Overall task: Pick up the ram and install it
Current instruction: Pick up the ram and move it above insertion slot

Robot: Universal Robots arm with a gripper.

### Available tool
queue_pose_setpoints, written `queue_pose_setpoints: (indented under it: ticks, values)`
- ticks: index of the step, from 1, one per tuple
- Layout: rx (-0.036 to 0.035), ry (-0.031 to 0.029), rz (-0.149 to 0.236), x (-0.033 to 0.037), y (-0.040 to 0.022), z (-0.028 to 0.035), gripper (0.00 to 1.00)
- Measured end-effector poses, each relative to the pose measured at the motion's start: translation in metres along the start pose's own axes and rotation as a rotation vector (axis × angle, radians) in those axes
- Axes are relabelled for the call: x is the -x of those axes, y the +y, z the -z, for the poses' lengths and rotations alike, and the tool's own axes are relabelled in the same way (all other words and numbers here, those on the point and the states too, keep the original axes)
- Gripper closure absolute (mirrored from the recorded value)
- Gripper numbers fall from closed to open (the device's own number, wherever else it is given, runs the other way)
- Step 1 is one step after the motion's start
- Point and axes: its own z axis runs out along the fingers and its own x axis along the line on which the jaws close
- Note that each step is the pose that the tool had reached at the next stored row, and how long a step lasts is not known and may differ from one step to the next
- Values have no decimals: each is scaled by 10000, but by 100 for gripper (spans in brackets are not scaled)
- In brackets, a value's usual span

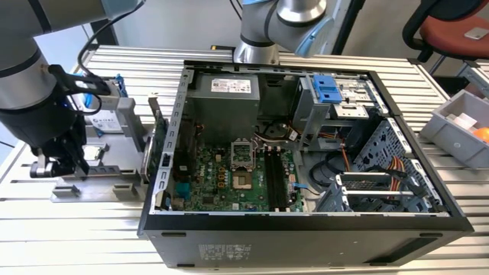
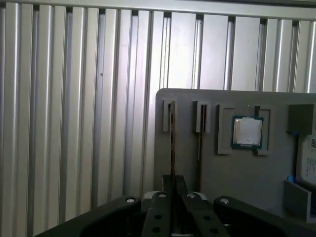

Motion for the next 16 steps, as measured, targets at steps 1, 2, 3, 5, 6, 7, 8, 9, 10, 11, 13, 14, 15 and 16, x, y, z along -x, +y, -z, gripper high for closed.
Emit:
queue_pose_setpoints:
  ticks: [1, 2, 3, 5, 6, 7, 8, 9, 10, 11, 13, 14, 15, 16]
  values:
    - [1, 1, 0, 0, 0, 7, 100]
    - [0, 0, 0, 0, 0, 13, 100]
    - [0, 0, 0, 0, 0, 20, 100]
    - [0, 0, 0, 0, 1, 35, 100]
    - [0, 0, 0, 0, 1, 44, 100]
    - [0, 0, 0, 0, 1, 52, 100]
    - [0, 0, 0, 0, 1, 61, 100]
    - [0, 0, 0, 0, 1, 69, 100]
    - [0, 0, 0, 1, 1, 76, 100]
    - [0, -1, 0, 0, 1, 82, 100]
    - [-1, -1, 0, 1, 2, 91, 100]
    - [-2, -1, 0, 1, 2, 95, 100]
    - [-1, -1, 1, 0, 2, 99, 100]
    - [1, 1, 0, 0, 2, 106, 100]
